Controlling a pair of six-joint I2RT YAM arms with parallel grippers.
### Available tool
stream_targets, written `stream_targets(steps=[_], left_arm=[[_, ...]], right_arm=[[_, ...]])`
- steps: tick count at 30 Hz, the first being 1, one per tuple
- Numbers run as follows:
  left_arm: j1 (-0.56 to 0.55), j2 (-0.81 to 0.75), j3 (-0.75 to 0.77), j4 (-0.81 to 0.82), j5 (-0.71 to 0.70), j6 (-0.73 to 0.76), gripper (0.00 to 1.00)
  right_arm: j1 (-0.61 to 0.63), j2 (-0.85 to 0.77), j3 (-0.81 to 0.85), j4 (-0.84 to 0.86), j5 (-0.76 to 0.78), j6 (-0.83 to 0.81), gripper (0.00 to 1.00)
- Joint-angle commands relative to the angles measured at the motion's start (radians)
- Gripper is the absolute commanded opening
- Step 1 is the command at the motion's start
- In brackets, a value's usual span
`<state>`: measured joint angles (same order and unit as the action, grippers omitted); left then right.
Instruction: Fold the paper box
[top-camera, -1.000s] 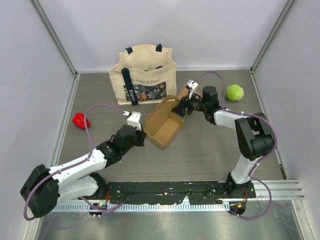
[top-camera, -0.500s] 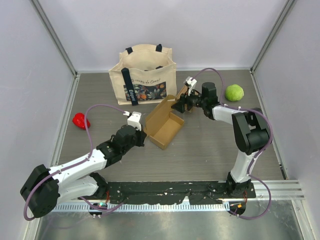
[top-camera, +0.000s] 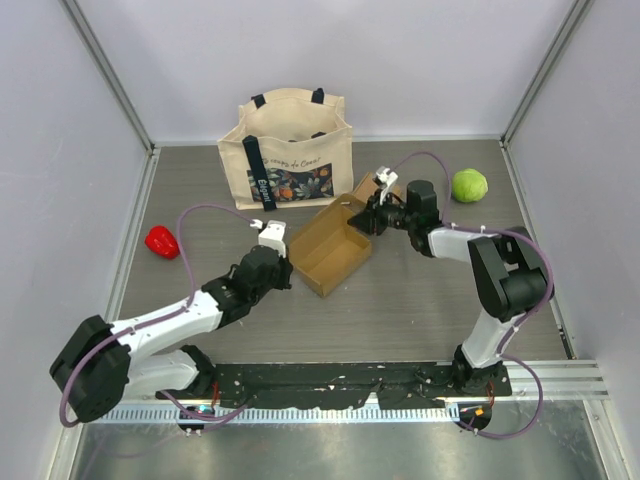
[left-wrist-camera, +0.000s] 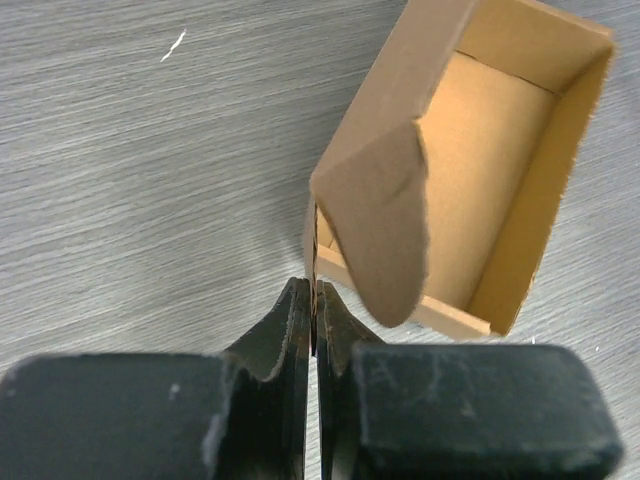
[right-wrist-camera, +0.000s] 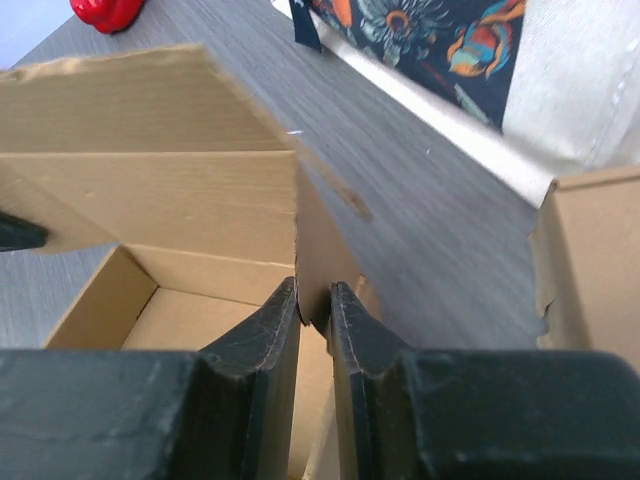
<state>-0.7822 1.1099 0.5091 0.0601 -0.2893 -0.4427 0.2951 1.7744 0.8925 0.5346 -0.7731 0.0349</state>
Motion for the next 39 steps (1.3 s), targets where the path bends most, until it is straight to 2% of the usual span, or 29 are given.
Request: stream_targets(steps=[1, 3, 6, 10, 15, 21, 24, 26, 30, 35, 39], left_arm=[[0.003, 0.077, 0.081, -0.013, -0.008, -0.054, 0.11], [0.003, 0.108, 0.092, -0.005, -0.002, -0.077, 0.12], [0.001, 0.132, 0.1, 0.02, 0.01, -0.103, 0.23], [0.003, 0.149, 0.117, 0.044, 0.018, -0.126, 0.28], [0.001, 0.18, 0.166, 0.041, 0.027, -0.133, 0.22], [0.001, 0.24, 0.235, -0.017, -0.002, -0.152, 0.06], [0.003, 0.222, 0.249, -0.055, -0.025, -0.171, 0.02], [0.001, 0.193, 0.252, -0.057, -0.027, -0.18, 0.04], [0.001, 0.154, 0.272, -0.118, -0.034, -0.191, 0.17], [0.001, 0.163, 0.307, -0.124, -0.01, -0.208, 0.18], [0.001, 0.212, 0.318, -0.097, 0.016, -0.228, 0.11]], right_arm=[[0.03, -0.138, -0.114, 0.159, 0.089, 0.059, 0.23], [0.041, -0.171, -0.145, 0.2, 0.103, 0.077, 0.21], [0.076, -0.196, -0.153, 0.174, 0.124, 0.073, 0.17], [0.142, -0.256, -0.205, 0.146, 0.256, 0.037, 0.11], [0.174, -0.297, -0.268, 0.179, 0.357, 0.045, 0.01], [0.214, -0.325, -0.336, 0.243, 0.451, 0.082, 0.01], [0.23, -0.339, -0.349, 0.246, 0.469, 0.091, 0.01], [0.239, -0.351, -0.362, 0.245, 0.482, 0.086, 0.01], [0.248, -0.403, -0.395, 0.229, 0.488, 0.065, 0.01], [0.291, -0.457, -0.42, 0.223, 0.532, 0.06, 0.01], [0.321, -0.471, -0.452, 0.271, 0.57, 0.091, 0.01]])
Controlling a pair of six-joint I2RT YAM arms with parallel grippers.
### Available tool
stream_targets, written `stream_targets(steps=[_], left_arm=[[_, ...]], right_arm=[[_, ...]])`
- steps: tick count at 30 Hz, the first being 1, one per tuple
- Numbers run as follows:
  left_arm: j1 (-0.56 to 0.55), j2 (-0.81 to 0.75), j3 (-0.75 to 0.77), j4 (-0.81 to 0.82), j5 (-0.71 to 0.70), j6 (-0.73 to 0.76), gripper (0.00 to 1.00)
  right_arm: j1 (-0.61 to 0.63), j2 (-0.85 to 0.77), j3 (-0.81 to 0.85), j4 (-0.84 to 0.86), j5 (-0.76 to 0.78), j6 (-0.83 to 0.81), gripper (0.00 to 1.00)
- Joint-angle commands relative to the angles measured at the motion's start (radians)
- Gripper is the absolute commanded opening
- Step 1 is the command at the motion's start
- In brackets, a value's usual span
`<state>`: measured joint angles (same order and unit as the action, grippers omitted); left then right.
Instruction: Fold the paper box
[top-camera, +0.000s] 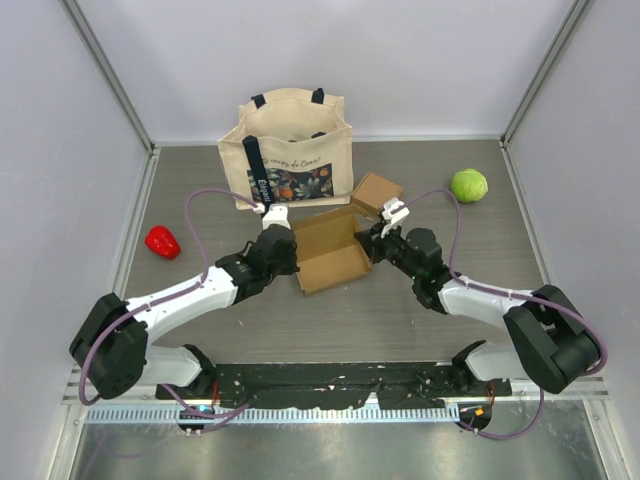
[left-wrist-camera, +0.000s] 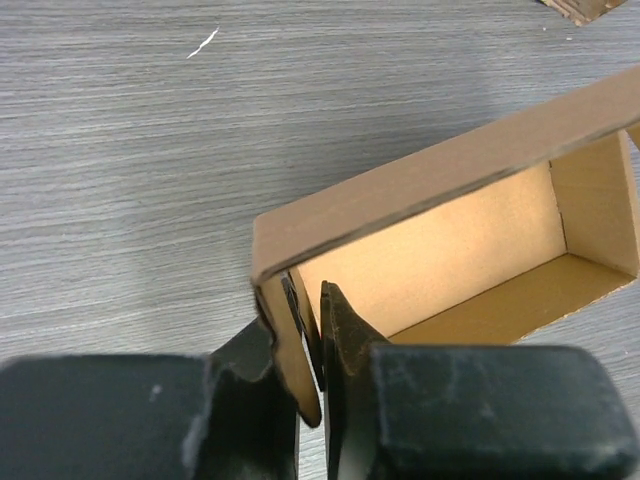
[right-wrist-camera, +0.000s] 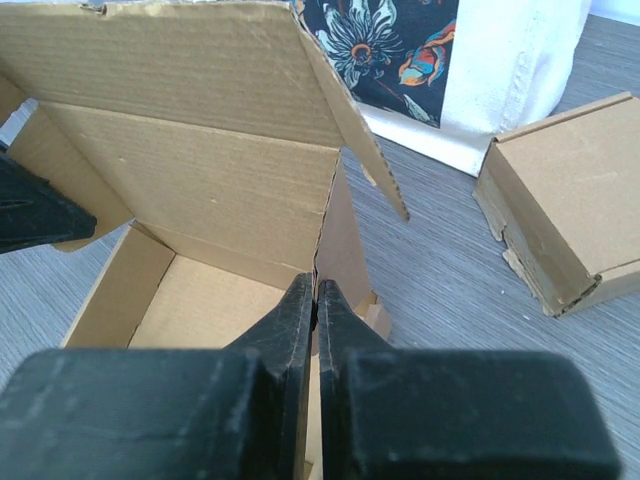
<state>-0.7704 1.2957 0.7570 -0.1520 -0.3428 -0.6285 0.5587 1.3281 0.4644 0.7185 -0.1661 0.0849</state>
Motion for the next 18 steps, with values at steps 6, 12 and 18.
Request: stream_targets(steps=[6, 12, 18], left_arm=[[-0.018, 0.088, 0.033, 0.158, -0.03, -0.074, 0.06], [-0.029, 0.086, -0.022, 0.252, -0.131, -0.16, 0.13], [-0.066, 0.108, -0.025, 0.305, -0.217, -0.184, 0.11]], right_arm=[[0.116, 0.006, -0.14, 0.298, 0.218, 0.127, 0.01], [0.211, 0.085, -0.194, 0.464, 0.5, 0.251, 0.01], [0.329, 0.108, -0.175, 0.467, 0.721, 0.296, 0.01]])
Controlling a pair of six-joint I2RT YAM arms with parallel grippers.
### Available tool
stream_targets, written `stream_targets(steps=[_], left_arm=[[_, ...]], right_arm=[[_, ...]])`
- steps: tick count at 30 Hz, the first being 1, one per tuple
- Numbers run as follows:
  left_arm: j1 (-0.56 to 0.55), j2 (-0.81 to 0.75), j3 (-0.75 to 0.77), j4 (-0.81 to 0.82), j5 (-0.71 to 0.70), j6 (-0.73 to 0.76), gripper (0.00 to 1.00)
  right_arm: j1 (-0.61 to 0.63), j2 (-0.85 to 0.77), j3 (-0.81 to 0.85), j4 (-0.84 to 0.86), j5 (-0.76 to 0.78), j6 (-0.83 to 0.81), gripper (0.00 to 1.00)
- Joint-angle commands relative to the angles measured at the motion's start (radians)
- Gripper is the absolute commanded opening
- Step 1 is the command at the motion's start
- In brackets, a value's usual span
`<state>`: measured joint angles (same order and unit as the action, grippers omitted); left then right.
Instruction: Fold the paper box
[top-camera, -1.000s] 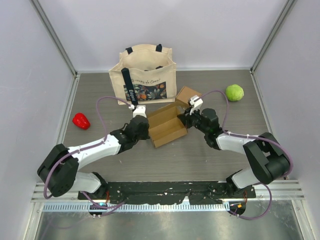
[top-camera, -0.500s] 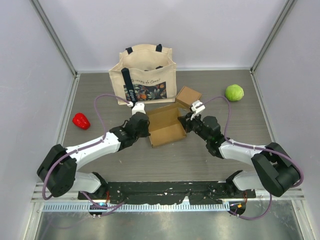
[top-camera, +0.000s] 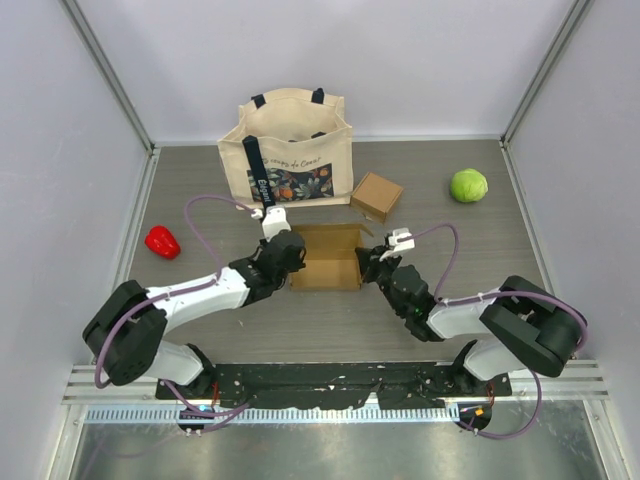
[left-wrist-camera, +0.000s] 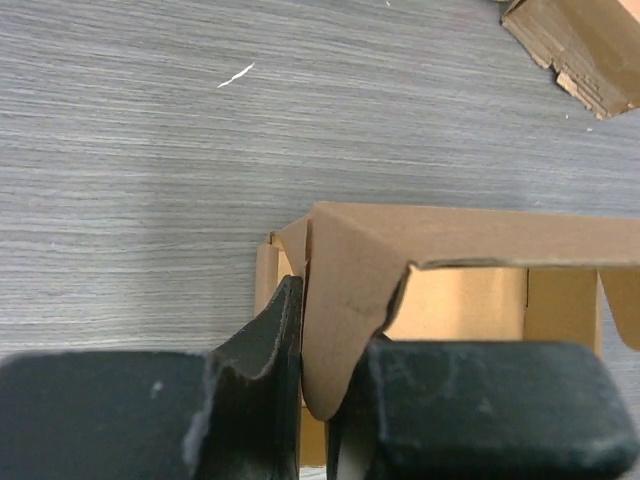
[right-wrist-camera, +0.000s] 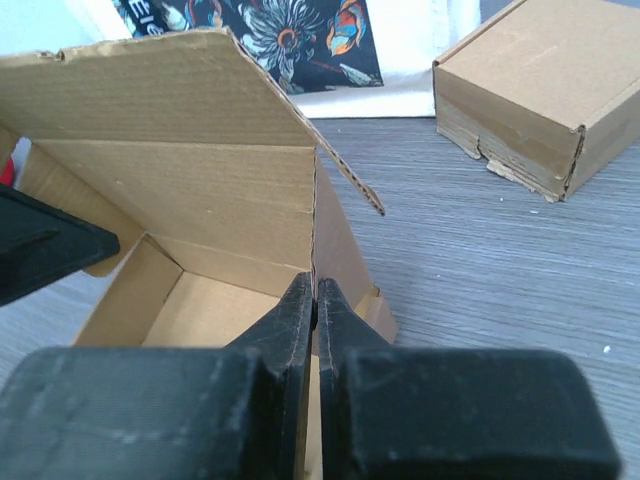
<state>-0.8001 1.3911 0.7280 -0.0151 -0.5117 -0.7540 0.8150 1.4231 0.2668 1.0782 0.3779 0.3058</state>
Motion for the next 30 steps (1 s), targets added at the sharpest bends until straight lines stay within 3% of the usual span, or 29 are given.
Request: stream_targets(steps=[1, 4, 12, 14, 15, 17, 18, 19, 22, 27, 30], left_arm=[[-0.047, 0.017, 0.002, 0.173, -0.06, -0.059, 0.11], [-0.068, 0.031, -0.007, 0.19, -0.073, -0.065, 0.09], [-0.077, 0.016, -0.067, 0.233, -0.114, -0.033, 0.04], [-0.077, 0.009, -0.082, 0.245, -0.116, -0.019, 0.04], [-0.076, 0.008, -0.085, 0.245, -0.119, -0.016, 0.03], [-0.077, 0.008, -0.091, 0.253, -0.117, 0.007, 0.03], [-0.077, 0.008, -0.09, 0.253, -0.11, 0.013, 0.03], [-0.076, 0.009, -0.088, 0.253, -0.106, 0.027, 0.03], [-0.077, 0.014, -0.088, 0.253, -0.091, 0.041, 0.02], [-0.079, 0.005, -0.096, 0.259, -0.09, 0.073, 0.02], [-0.077, 0.005, -0.095, 0.253, -0.096, 0.085, 0.02]], right_arm=[[0.085, 0.013, 0.029, 0.088, 0.225, 0.078, 0.01], [0.125, 0.013, 0.052, 0.05, 0.289, 0.085, 0.01], [0.148, -0.047, 0.038, -0.035, 0.339, 0.076, 0.15], [0.148, -0.107, 0.046, -0.134, 0.32, 0.079, 0.21], [0.148, -0.13, 0.051, -0.185, 0.314, 0.082, 0.33], [0.148, -0.234, 0.077, -0.383, 0.303, 0.093, 0.43], [0.148, -0.278, 0.09, -0.462, 0.29, 0.09, 0.53], [0.147, -0.315, 0.103, -0.618, 0.271, 0.072, 0.58], [0.141, -0.495, 0.144, -0.875, 0.161, 0.03, 0.69], [-0.002, -0.671, 0.302, -1.22, 0.026, 0.099, 0.74], [-0.176, -0.618, 0.451, -1.314, -0.088, 0.191, 0.78]])
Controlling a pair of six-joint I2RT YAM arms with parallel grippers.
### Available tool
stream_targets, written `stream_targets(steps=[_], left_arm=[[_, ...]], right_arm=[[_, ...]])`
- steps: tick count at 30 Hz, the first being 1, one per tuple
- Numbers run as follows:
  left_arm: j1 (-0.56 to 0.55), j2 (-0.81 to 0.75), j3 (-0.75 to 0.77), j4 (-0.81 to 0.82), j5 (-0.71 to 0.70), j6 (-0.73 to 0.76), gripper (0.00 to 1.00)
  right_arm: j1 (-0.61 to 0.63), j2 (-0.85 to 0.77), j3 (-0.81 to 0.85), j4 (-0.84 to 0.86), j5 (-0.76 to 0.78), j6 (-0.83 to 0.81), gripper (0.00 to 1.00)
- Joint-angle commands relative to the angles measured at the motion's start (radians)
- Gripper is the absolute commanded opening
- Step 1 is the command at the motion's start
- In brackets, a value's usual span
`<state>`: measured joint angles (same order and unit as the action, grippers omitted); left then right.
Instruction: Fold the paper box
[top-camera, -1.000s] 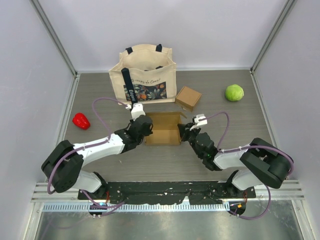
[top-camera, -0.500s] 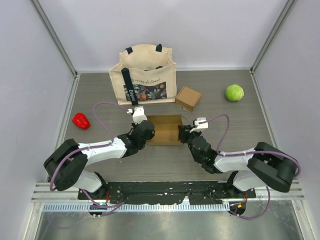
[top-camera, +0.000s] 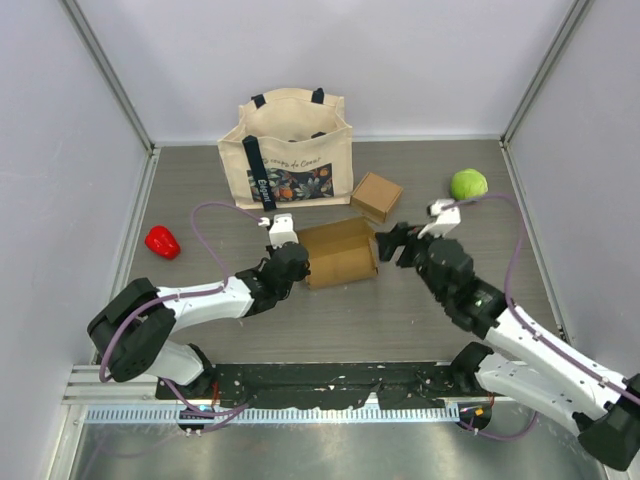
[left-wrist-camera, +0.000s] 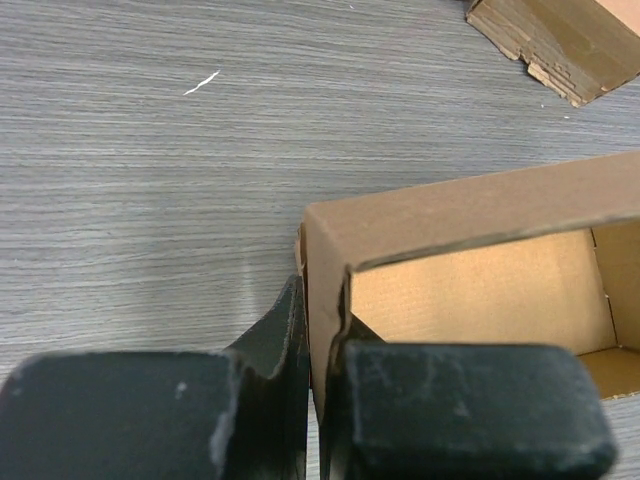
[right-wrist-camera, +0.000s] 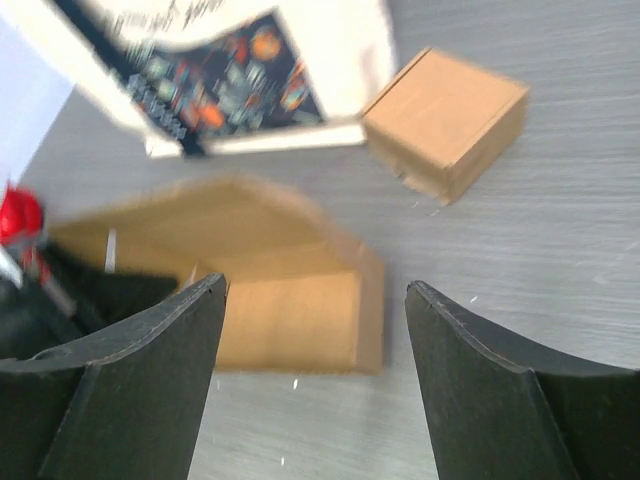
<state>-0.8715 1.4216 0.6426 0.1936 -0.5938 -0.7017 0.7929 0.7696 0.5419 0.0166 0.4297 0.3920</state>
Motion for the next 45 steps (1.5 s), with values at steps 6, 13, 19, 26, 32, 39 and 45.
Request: stream_targets(steps=[6, 13, 19, 26, 32, 39, 45], left_arm=[[-0.006, -0.006, 0.011, 0.023, 0.008, 0.057, 0.03], [-0.006, 0.02, 0.034, 0.027, 0.038, 0.065, 0.04], [-0.006, 0.027, 0.054, 0.011, 0.028, 0.054, 0.05], [-0.007, 0.03, 0.075, -0.028, 0.011, 0.056, 0.06], [-0.006, 0.016, 0.068, -0.034, 0.011, 0.057, 0.06], [-0.007, 0.017, 0.072, -0.034, 0.029, 0.047, 0.06], [-0.008, 0.011, 0.074, -0.037, 0.042, 0.024, 0.06]], right_arm=[[-0.554, 0.337, 0.475, -0.29, -0.729, 0.206, 0.89], [-0.603, 0.711, 0.597, -0.242, -1.091, 0.433, 0.82], [-0.546, 0.711, 0.456, -0.152, -1.091, 0.536, 0.72], [-0.543, 0.636, 0.355, -0.165, -1.027, 0.555, 0.7], [-0.543, 0.577, 0.412, -0.362, -0.904, 0.386, 0.74], [-0.54, 0.585, 0.323, -0.159, -1.04, 0.585, 0.75], [-0.534, 0.531, 0.162, 0.114, -1.04, 0.869, 0.74]])
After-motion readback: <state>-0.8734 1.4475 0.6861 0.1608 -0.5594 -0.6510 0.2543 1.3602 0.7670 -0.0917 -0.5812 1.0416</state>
